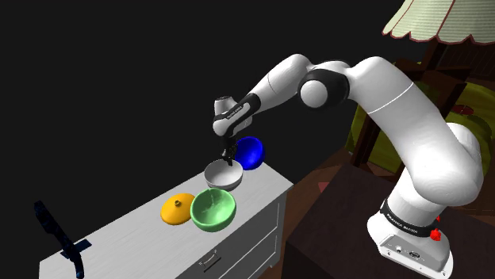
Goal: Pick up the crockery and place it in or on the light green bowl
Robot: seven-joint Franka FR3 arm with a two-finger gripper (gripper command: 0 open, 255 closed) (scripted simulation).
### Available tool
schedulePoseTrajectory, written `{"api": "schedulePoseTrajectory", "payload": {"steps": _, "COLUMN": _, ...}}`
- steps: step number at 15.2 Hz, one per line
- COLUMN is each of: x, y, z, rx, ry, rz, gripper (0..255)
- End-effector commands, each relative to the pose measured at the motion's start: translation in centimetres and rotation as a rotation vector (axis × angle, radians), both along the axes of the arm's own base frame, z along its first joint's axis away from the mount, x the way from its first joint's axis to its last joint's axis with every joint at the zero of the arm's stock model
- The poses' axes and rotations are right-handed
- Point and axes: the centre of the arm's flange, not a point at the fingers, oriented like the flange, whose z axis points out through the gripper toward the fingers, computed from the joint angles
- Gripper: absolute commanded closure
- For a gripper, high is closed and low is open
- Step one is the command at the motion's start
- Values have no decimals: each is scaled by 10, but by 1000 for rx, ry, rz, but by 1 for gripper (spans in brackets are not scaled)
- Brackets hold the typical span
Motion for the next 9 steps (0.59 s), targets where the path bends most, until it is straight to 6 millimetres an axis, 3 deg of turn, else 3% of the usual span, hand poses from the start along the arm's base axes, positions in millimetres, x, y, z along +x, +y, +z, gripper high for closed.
{"api": "schedulePoseTrajectory", "payload": {"steps": 1, "x": -3, "y": 0, "z": -7, "rx": -2, "ry": 13, "rz": 0, "gripper": 255}}
{"api": "schedulePoseTrajectory", "payload": {"steps": 9, "x": 3, "y": -6, "z": 30, "rx": -2, "ry": 12, "rz": 0, "gripper": 255}}
